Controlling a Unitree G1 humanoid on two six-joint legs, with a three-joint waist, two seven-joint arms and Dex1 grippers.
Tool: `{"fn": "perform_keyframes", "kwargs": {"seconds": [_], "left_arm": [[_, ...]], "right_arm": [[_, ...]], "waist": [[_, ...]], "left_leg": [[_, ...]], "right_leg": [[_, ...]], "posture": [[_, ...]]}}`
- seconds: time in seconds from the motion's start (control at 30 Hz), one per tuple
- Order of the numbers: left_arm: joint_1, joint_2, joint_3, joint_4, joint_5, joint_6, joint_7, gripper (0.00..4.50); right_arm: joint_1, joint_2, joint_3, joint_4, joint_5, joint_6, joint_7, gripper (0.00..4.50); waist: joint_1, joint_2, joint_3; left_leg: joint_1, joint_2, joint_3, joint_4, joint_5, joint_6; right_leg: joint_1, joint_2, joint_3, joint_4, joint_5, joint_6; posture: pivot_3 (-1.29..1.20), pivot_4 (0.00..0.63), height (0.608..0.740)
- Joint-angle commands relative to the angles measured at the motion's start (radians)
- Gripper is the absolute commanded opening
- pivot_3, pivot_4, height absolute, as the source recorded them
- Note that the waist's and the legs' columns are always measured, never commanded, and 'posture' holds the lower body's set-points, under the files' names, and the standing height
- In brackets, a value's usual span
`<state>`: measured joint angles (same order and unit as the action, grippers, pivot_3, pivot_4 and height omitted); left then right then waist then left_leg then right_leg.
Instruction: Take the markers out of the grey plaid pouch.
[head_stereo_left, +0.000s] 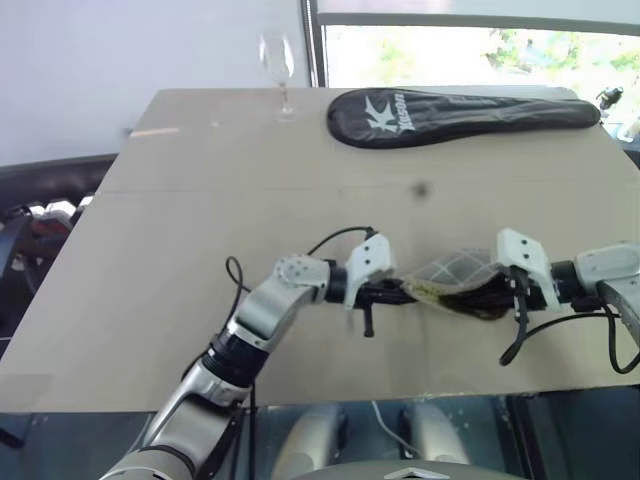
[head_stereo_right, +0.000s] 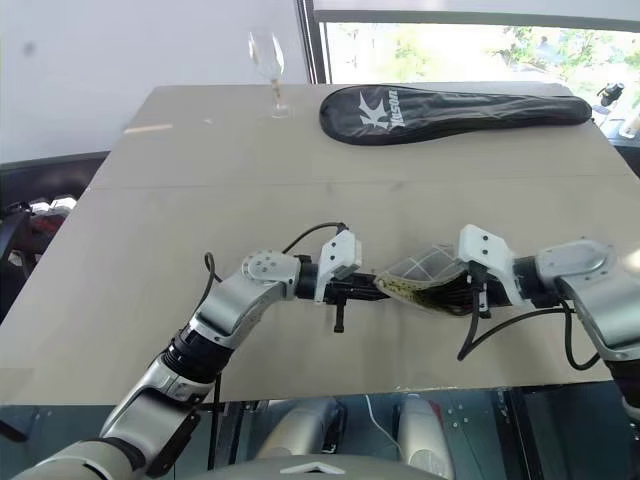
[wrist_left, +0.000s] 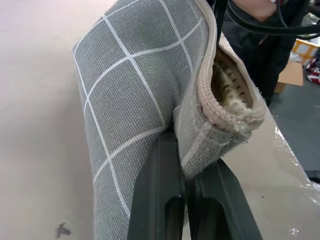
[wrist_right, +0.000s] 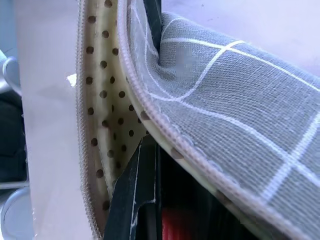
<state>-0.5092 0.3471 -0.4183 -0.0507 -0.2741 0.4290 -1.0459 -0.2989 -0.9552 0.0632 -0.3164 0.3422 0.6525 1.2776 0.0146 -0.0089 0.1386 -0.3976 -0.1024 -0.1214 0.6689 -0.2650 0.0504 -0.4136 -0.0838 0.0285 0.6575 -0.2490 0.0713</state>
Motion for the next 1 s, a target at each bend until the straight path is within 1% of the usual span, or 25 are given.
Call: {"fn": "perform_keyframes", "kwargs": {"seconds": [0.03,0.17,0.33,0.43,0.5,0.63,0.8,0.9,1.0], "left_arm": [[-0.013,-0.006,0.065,0.027,0.003,-0.005,0.052,0.00],[-0.010,-0.019,0.081,0.012,0.005,-0.038,0.069,0.00],[0.000,-0.020,0.068,-0.028,0.031,-0.079,0.092,0.00],[0.001,-0.018,0.062,-0.012,0.070,-0.127,0.115,0.00],[0.009,-0.008,0.057,0.003,0.090,-0.159,0.109,0.00],[0.029,0.018,0.047,0.014,0.118,-0.194,0.092,0.00],[0.048,0.044,0.030,0.010,0.125,-0.200,0.060,0.00],[0.052,0.052,0.024,0.005,0.125,-0.196,0.041,0.00],[0.040,0.052,0.021,0.024,0.133,-0.208,0.032,0.00]], "right_arm": [[-0.005,-0.071,0.054,-0.066,-0.051,-0.032,0.017,0.39],[-0.030,-0.074,0.111,-0.056,-0.109,-0.051,-0.018,0.39],[-0.058,-0.020,0.131,-0.077,-0.101,-0.106,-0.037,0.39],[-0.053,0.005,0.110,-0.077,-0.091,-0.139,-0.047,0.39],[-0.052,0.018,0.081,-0.065,-0.087,-0.125,-0.080,0.39],[-0.040,0.043,0.002,-0.070,-0.025,-0.117,-0.095,0.39],[-0.027,0.018,-0.046,-0.066,-0.028,-0.068,-0.139,0.39],[-0.018,-0.012,-0.054,-0.045,-0.058,-0.068,-0.162,0.39],[-0.012,-0.034,-0.044,-0.032,-0.082,-0.117,-0.162,0.39]], "waist": [[0.000,0.000,0.000],[-0.001,0.000,0.000],[0.000,0.000,0.001],[0.000,0.000,0.001],[0.000,0.000,0.001],[0.000,0.000,0.001],[0.000,0.000,0.001],[0.000,0.000,0.001],[0.000,0.000,0.000]], "left_leg": [[0.000,0.000,0.000,0.000,0.000,0.000],[0.000,0.000,0.000,0.000,0.000,0.000],[0.000,0.000,0.000,0.000,0.000,0.000],[0.000,0.000,0.000,0.000,0.000,0.000],[0.000,0.000,0.000,0.000,0.000,0.000],[0.000,0.000,0.000,0.000,0.000,0.000],[0.000,0.000,0.000,0.000,0.000,0.000],[0.000,0.000,0.000,0.000,0.000,0.000],[0.000,0.000,0.000,0.000,0.000,0.000]], "right_leg": [[0.000,0.000,0.000,0.000,0.000,0.000],[0.000,0.000,0.000,0.000,0.000,0.000],[0.000,0.000,0.000,0.000,0.000,0.000],[0.000,0.000,0.000,0.000,0.000,0.000],[0.000,0.000,0.000,0.000,0.000,0.000],[0.000,0.000,0.000,0.000,0.000,0.000],[0.000,0.000,0.000,0.000,0.000,0.000],[0.000,0.000,0.000,0.000,0.000,0.000],[0.000,0.000,0.000,0.000,0.000,0.000]], "posture": [[0.00,0.150,0.740],[0.00,0.150,0.740],[0.00,0.150,0.740],[0.00,0.150,0.740],[0.00,0.150,0.740],[0.00,0.150,0.740],[0.00,0.150,0.740],[0.00,0.150,0.740],[0.00,0.150,0.740]]}}
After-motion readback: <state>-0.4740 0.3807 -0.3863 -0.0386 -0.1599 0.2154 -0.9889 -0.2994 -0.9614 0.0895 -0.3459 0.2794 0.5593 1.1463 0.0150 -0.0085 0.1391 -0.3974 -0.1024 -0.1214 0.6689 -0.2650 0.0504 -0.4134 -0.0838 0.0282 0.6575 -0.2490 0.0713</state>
